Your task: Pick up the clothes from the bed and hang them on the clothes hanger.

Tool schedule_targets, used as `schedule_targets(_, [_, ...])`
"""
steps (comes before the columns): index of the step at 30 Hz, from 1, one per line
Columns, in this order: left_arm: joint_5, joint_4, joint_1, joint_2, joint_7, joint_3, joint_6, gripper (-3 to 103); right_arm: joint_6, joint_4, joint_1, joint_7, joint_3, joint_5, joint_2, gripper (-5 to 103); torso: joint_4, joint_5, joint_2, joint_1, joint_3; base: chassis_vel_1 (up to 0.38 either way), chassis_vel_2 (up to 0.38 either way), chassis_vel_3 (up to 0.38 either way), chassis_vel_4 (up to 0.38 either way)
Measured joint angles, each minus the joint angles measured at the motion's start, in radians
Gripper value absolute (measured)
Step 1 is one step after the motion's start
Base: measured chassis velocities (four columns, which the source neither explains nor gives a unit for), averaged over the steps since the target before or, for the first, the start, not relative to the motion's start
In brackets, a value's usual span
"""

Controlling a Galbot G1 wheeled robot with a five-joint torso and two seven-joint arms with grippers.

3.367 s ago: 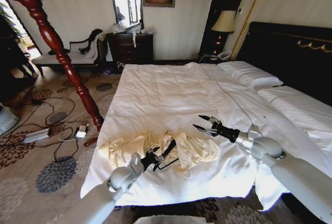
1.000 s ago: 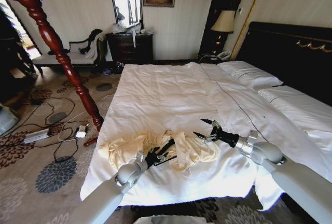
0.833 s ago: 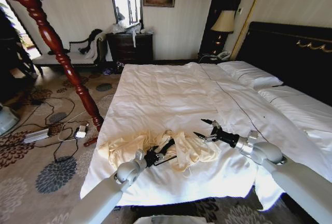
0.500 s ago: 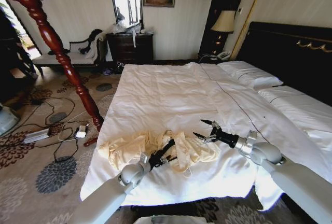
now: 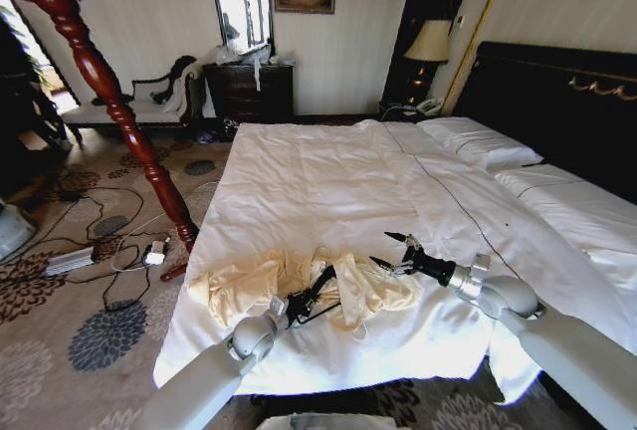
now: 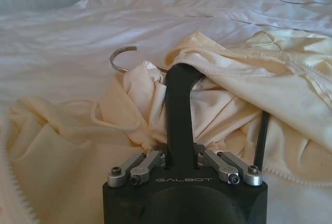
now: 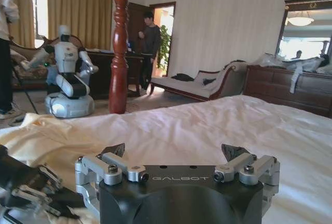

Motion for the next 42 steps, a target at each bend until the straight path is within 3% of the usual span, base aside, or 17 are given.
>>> schedule_targets(4, [0.067,0.006,0.013,0.003,0.014,-0.014,-0.042,20,-0.003,-0.017,0.004,0.007,-0.006,-0.012,0.004,100,0.0,0.0,0.0,0.0,0.0,0.0,0.0,0.0,0.0])
schedule_targets(11, [0.3,0.032,0.033,-0.009,0.025,-0.065,-0.178,20,-0.035,-0.063,0.024,0.041,-0.02,-0.126,-0.003,100,0.0,0.0003,0.0,0.0,0.0,0.0,0.0,0.0,0.0])
schedule_targets(19, [0.443,0.075,0.044,-0.06,0.041,-0.103,-0.338,20,-0.074,-0.142,0.079,-0.102,-0.029,-0.116,-0.046,100,0.0,0.0001,0.0,0.0,0.0,0.0,0.0,0.0,0.0])
schedule_targets(28, [0.63,0.138,0.033,-0.135,0.066,-0.117,-0.467,20,-0.078,-0.248,0.138,-0.098,-0.077,-0.174,-0.034,100,-0.0001,0.0003,0.0,0.0,0.0,0.0,0.0,0.0,0.0])
schedule_targets(33, [0.669,0.154,0.031,-0.157,0.066,-0.124,-0.503,20,-0.075,-0.287,0.154,-0.2,-0.079,-0.205,-0.033,100,-0.0001,0.0002,0.0,0.0,0.0,0.0,0.0,0.0,0.0])
schedule_targets(37, [0.691,0.158,0.031,-0.169,0.057,-0.138,-0.54,20,-0.096,-0.303,0.174,-0.348,-0.081,-0.211,-0.025,100,-0.0001,0.0002,0.0,0.0,0.0,0.0,0.0,0.0,0.0])
schedule_targets(38, [0.691,0.158,0.031,-0.169,0.057,-0.138,-0.54,20,-0.096,-0.303,0.174,-0.348,-0.081,-0.211,-0.025,100,-0.0001,0.0002,0.0,0.0,0.0,0.0,0.0,0.0,0.0])
schedule_targets(42, [0.744,0.162,0.041,-0.194,0.046,-0.16,-0.599,20,-0.127,-0.321,0.205,-0.46,-0.103,-0.192,-0.002,100,-0.0001,0.0001,0.0,0.0,0.0,0.0,0.0,0.0,0.0])
